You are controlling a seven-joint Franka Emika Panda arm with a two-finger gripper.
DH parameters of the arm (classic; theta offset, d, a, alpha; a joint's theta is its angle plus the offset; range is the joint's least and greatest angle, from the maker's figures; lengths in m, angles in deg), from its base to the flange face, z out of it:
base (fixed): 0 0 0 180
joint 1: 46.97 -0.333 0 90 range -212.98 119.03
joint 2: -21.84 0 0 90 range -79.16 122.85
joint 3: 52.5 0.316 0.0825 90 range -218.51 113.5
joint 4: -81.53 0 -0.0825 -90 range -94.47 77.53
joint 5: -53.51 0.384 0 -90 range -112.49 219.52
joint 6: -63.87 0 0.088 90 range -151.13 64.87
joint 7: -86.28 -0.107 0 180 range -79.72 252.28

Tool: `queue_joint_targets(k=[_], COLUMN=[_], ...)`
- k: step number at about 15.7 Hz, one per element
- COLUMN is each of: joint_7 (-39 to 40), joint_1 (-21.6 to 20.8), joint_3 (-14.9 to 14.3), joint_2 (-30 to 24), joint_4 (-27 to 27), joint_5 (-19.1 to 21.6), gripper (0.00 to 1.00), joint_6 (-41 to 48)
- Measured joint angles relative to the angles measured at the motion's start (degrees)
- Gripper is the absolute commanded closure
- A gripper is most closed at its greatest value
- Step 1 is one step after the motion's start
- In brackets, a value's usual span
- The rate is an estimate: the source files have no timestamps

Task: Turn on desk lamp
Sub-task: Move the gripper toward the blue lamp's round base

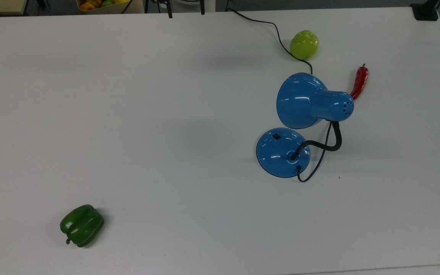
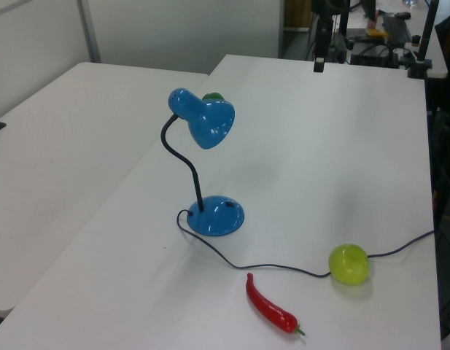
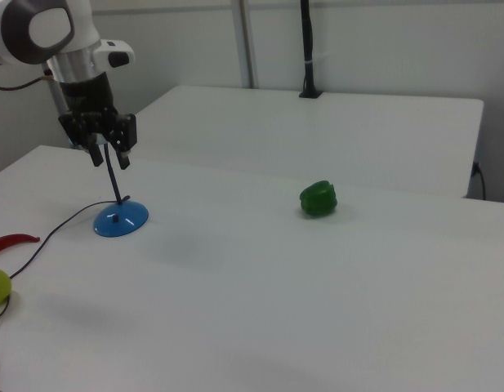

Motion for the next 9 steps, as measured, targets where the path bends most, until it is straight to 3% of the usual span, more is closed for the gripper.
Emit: queue_joint_targets(k=[2, 9], joint_7=[0.0, 0.0], joint_1=[-0.4, -0.5], joint_3=[0.0, 0.0], joint_2=[0.1, 0.6], joint_4=[0.0, 0.0], joint_5=[0.0, 0.0], gripper=[1.00, 1.00], joint_6=[0.0, 0.0])
